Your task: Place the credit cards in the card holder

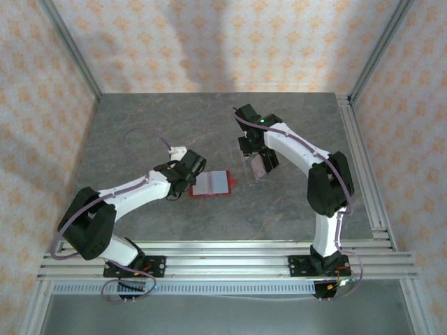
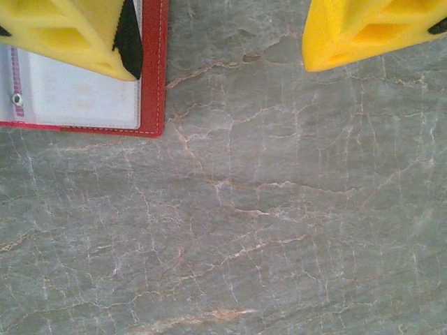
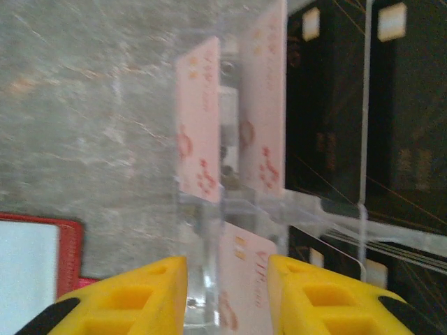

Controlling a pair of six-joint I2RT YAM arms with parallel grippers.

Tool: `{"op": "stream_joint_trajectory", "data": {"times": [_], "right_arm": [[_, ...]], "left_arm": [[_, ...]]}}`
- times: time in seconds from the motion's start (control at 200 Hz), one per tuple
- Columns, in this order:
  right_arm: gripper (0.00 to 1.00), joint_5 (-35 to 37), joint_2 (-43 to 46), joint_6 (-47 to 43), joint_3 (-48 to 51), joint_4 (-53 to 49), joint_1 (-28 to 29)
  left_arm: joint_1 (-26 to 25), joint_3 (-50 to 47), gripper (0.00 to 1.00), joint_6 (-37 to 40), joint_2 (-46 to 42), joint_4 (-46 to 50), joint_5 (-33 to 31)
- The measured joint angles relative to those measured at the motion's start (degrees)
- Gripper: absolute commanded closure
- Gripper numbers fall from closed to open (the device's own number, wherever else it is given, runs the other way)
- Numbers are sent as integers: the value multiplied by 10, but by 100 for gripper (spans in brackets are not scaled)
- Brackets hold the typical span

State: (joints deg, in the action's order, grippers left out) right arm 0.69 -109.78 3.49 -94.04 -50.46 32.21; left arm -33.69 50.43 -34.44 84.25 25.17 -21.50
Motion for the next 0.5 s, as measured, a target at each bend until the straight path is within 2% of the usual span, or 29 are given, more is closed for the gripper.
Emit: {"op": "stream_joint_trajectory", "data": {"times": [0.5], "right_arm": [[65,24,10,-4,65,-1,0]], "left_arm": [[1,1,37,0,-4,0,0]]}}
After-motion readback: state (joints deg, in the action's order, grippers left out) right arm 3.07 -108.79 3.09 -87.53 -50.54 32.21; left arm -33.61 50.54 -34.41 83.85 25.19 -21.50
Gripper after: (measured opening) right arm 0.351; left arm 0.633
